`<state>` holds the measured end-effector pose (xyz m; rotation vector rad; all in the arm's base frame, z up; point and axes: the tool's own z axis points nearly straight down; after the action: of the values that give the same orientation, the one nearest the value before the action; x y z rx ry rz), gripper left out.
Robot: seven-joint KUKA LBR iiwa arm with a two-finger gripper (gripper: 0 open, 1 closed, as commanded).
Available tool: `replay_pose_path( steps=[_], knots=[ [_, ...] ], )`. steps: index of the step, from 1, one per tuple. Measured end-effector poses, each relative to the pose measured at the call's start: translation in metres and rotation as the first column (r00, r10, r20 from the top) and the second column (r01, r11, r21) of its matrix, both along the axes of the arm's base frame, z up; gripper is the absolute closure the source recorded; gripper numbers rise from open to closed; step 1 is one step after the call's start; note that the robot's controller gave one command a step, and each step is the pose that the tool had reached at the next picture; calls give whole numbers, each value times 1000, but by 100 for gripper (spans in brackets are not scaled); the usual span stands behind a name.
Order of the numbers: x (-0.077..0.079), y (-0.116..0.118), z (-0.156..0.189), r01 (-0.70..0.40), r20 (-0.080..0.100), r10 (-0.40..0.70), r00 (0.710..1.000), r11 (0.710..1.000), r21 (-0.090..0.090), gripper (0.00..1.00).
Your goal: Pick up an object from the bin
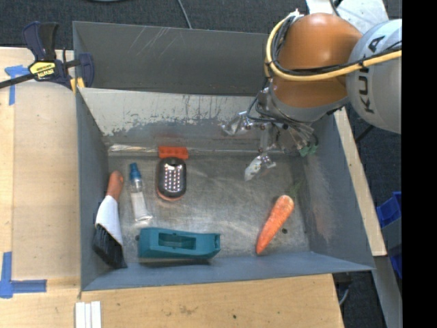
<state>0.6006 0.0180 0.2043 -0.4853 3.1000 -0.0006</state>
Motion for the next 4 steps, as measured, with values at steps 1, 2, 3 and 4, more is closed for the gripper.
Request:
replay_pose_path(
  steps=[1,2,3,4],
  knots=[
    [-8,13,-6,-60,3,60,998,998,-2,0],
    [-4,46,-8,-320,0,320,947,947,-1,0],
    [14,67,-50,-483,9,483,876,876,-5,0],
    [-1,103,-116,-645,20,645,764,764,-10,0]
  ],
)
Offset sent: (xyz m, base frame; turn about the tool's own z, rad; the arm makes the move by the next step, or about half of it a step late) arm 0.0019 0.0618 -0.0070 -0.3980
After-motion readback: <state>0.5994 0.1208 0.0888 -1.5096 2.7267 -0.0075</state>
